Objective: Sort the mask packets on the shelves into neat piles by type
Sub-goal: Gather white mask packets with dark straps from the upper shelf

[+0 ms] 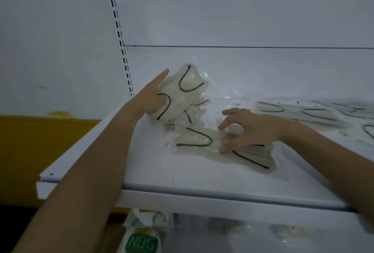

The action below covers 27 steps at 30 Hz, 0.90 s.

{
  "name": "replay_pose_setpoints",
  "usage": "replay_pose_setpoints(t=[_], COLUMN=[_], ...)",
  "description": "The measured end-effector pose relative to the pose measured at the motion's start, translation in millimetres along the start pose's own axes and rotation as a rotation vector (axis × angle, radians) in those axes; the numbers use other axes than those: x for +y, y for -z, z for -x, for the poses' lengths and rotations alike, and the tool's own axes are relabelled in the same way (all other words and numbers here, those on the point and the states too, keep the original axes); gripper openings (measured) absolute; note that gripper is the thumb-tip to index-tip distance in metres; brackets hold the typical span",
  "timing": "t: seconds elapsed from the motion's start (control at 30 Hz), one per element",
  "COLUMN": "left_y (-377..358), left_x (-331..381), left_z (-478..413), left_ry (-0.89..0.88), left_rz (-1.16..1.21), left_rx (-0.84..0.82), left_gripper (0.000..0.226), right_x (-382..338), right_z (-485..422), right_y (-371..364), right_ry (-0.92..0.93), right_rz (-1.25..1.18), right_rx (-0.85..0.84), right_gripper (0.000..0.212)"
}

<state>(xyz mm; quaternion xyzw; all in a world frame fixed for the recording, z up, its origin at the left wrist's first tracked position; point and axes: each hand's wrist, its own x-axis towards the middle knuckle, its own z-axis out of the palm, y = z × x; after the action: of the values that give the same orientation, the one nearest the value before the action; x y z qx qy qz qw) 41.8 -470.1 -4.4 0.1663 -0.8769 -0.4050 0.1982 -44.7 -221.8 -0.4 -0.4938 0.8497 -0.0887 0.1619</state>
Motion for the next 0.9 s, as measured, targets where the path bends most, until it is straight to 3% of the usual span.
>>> replay_pose_setpoints(t=[0.1,0.23,0.33,0.43,0.5,0.57,0.63,0.77,0.83,0.9], left_y=[-1,-4,-4,-7,-11,-12,-15,-14,-8,-1], left_x=[0,4,2,5,7,11,14,4,-3,-9], left_z=[4,7,5,5,4,5,6,4,1,-3], left_ry=[0.022,0.036,-0.021,-0.066,-0.028,0.021,0.017,-0.036,-0.003,0.072], left_rz=[0.017,-0.053,0.092,0.343,0.475,0.578,0.590,0.380,0.359,0.360], left_rx=[-0.041,0.054,0.166,0.212,0.237,0.202,0.180,0.207,0.239,0.309], left_gripper=[0.061,0.047,0.044,0.044,0.039,0.036,0.042,0.056,0.061,0.061], right_x=[1,5,11,14,8,-5,-22,-42,-38,-30], right_z=[-1,-3,-5,-28,-50,-72,-92,-113,-112,-105], right_y=[-1,1,9,14,19,20,16,9,9,8], right_ry=[0.065,0.115,0.061,-0.068,-0.127,-0.131,-0.142,-0.156,-0.183,-0.239], right_rz=[-0.071,-0.138,-0.478,-0.946,-1.192,-1.320,-1.326,-1.235,-0.999,-0.602], right_rx=[0.015,0.161,0.367,0.523,0.549,0.530,0.539,0.605,0.632,0.572], right_gripper=[0.032,0.015,0.014,0.035,0.044,0.035,0.041,0.059,0.062,0.067])
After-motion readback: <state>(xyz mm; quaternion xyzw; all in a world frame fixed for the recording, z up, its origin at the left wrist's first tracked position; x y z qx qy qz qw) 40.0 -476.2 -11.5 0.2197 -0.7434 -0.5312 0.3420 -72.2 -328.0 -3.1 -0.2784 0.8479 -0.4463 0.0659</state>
